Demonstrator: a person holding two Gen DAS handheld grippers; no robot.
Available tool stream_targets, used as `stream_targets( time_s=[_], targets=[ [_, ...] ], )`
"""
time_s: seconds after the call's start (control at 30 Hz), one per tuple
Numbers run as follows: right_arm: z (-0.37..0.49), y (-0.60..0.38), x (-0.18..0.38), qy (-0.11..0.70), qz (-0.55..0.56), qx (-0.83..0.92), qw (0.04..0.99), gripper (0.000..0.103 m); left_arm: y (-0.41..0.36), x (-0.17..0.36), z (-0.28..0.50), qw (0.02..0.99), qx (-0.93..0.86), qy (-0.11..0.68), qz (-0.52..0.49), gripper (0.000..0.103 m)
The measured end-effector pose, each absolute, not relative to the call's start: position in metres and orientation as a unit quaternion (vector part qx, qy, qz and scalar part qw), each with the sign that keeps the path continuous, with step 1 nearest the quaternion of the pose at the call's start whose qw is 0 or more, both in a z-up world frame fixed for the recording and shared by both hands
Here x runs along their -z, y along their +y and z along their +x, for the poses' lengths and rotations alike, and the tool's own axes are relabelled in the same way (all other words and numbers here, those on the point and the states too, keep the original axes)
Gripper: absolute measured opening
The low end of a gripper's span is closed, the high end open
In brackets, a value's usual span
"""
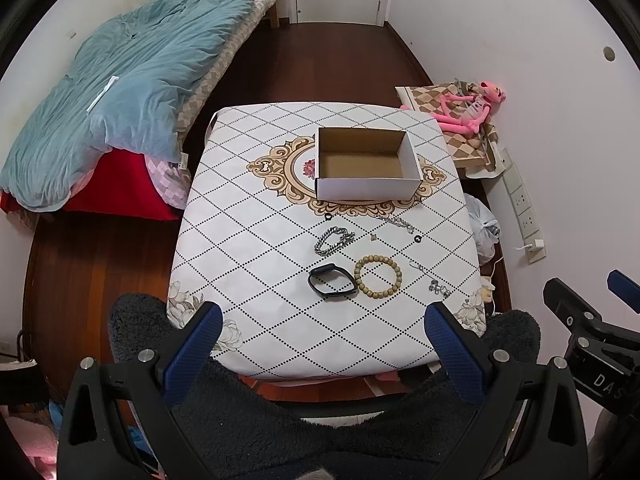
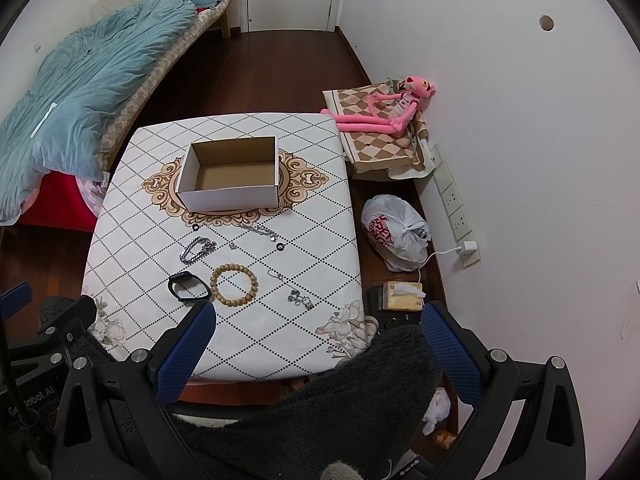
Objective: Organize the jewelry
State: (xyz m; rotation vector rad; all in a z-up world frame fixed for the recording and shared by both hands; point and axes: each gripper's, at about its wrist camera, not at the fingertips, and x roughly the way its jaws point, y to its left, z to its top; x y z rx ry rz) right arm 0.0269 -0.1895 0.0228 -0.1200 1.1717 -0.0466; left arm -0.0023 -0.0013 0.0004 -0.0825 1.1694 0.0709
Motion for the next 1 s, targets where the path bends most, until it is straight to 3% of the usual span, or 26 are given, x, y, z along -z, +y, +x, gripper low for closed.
stream_targets(
  time_s=[1.0],
  targets=[
    [0.025, -0.193, -0.033, 0.545, -0.055, 0.024, 0.837, 0.103, 0.000, -0.011, -0.004, 0.840, -0.031, 0.540, -0.042, 0.103]
  ],
)
